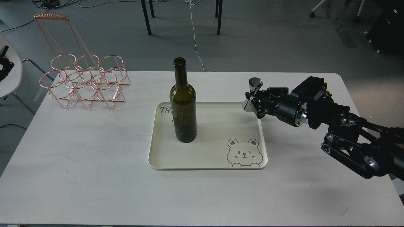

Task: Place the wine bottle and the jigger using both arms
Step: 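Grasp the metal jigger with the right gripper and lift it, then carry the jigger off the tray and set it on the table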

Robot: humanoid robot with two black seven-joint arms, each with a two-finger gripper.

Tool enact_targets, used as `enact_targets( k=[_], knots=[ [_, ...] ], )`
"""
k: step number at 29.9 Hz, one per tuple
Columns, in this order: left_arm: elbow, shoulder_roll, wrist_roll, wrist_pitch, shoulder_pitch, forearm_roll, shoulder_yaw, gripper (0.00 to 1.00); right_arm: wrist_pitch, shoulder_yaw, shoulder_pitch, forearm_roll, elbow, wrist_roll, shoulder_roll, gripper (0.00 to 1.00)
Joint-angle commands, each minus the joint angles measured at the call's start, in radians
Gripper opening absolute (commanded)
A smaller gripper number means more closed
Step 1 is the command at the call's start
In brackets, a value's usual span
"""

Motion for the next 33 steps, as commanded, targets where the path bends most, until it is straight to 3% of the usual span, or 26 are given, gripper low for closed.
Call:
enact_targets(
  k=[1,18,33],
  knots=[
    [-0.001,0.002,0.002,0.0,-0.001,0.0,0.004,0.99,-0.044,0.055,-0.067,0.004,-0.001,-0.029,-0.057,0.01],
    [-0.009,0.002,0.005,0.0,-0.009,0.023,0.009,0.98,-0.201,0.202,-0.361,0.004,-0.067,-0.085,-0.123,0.03],
    [-0.011,0.0,0.005,0.0,-0.016,0.023,0.009,0.99,-0.212,0.199,-0.379,0.004,-0.086,-0.084,-0.114,0.24]
  ],
)
